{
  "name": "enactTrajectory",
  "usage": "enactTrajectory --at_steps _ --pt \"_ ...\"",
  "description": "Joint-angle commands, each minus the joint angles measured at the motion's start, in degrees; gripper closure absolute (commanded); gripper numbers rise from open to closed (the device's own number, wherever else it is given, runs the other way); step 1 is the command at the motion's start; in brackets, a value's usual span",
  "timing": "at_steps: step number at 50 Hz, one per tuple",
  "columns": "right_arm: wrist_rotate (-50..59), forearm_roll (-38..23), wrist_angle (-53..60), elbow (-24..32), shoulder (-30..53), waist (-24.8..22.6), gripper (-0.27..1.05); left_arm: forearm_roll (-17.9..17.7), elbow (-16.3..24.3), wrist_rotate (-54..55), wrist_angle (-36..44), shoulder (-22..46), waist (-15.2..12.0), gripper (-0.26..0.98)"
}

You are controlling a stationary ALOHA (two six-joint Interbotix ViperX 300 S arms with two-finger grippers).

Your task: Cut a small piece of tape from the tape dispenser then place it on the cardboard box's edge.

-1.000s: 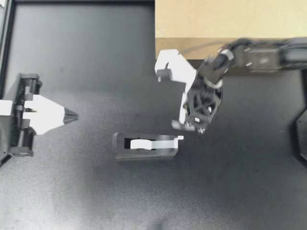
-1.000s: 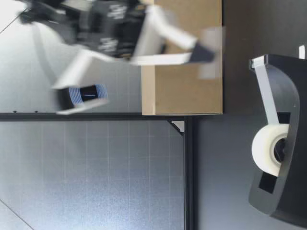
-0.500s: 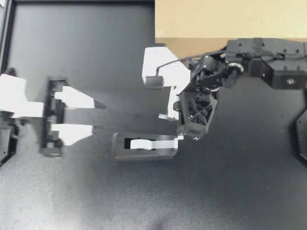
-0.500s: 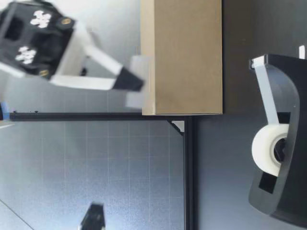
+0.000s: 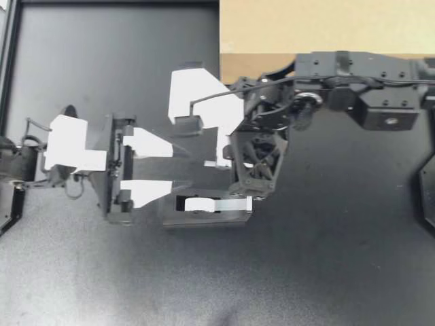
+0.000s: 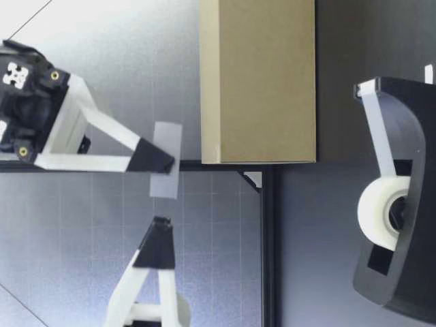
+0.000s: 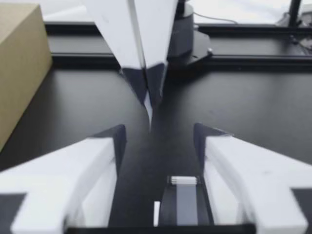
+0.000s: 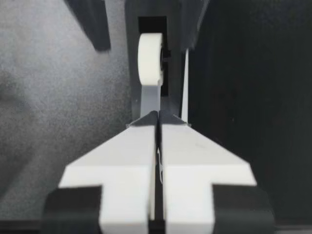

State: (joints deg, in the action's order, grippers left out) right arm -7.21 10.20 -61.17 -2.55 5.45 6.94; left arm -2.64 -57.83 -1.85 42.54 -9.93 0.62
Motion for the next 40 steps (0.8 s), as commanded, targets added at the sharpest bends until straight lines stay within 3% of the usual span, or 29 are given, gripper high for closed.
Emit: enactTrajectory --at_steps 1,27,40 --pt "-0.09 -0.18 -0.26 2.37 -0.53 -0.26 0.88 -0.53 1.67 -0.26 1.23 0.26 0.09 0.27" --pt "-0.53 -0.09 -1.05 3.87 0.62 -0.35 0.88 -1.23 3.78 -0.26 1.76 2.81 0.09 0.30" --pt "-0.44 -0.18 -1.14 3.78 0.53 -0.26 0.88 -2.11 3.96 -0.35 1.76 3.08 0.09 0.59"
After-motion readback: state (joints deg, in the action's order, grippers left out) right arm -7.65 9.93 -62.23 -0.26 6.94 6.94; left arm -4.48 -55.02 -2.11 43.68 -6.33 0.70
